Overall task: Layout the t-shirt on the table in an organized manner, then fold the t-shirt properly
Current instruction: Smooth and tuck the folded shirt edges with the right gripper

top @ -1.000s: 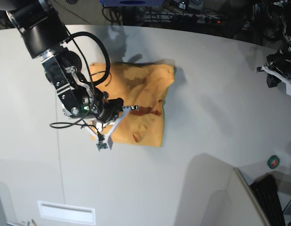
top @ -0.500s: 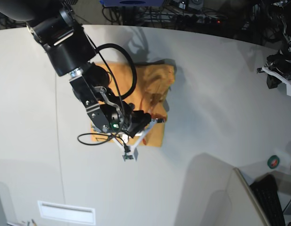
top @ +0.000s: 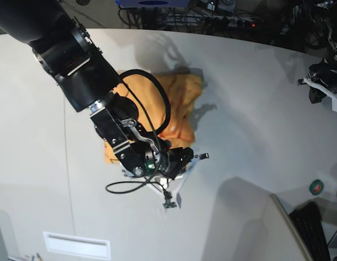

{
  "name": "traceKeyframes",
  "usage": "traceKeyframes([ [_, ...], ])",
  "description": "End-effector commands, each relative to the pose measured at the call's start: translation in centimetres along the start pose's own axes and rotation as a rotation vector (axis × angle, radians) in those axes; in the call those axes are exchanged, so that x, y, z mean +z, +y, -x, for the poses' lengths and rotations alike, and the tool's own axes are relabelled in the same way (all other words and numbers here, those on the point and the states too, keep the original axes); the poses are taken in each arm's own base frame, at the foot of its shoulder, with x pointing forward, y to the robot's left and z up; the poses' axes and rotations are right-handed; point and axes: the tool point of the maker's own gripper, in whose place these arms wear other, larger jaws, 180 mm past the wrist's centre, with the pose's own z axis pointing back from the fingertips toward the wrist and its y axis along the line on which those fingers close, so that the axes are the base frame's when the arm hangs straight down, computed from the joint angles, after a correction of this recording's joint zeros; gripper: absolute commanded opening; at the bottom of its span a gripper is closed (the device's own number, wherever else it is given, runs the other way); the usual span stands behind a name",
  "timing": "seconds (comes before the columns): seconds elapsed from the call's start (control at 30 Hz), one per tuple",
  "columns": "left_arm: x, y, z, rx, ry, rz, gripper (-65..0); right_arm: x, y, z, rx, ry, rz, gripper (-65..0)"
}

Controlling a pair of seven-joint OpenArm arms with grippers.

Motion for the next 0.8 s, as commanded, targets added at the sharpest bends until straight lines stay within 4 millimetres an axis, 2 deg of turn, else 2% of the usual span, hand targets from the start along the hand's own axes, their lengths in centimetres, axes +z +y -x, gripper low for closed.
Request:
traceKeyframes([
  [0.0,0.3,0.6,-1.7,-0.013,-0.046,-0.008,-65.0,0.9,-0.4,-0.5,-0.012,-0.01,0.012,-65.0],
  [0.17,0.3,0.6,-1.6,-0.014,-0.044,-0.008,-65.0,2.6,0.4,3.5,-0.059,0.064,-0.013,-65.0],
  [0.23,0.3,0.6,-1.6,-0.014,-0.044,-0.008,-65.0,2.5,0.7,5.4,-0.071,0.109,-0.02,-65.0],
  [0.4,0.3,0.6,-1.6,-0.014,-0.044,-0.008,-65.0,0.9,-0.4,7.4,-0.084,0.127,0.016,-65.0],
  [0.53,0.3,0.6,-1.5,-0.014,-0.041,-0.009,-65.0,-1.0,-2.3,7.0,-0.083,0.104,0.076,-65.0],
  [0.77,0.3,0.6,-1.4,-0.014,-0.04,-0.009,-65.0,-2.1,-1.0,2.0,-0.064,0.024,0.075,-65.0],
])
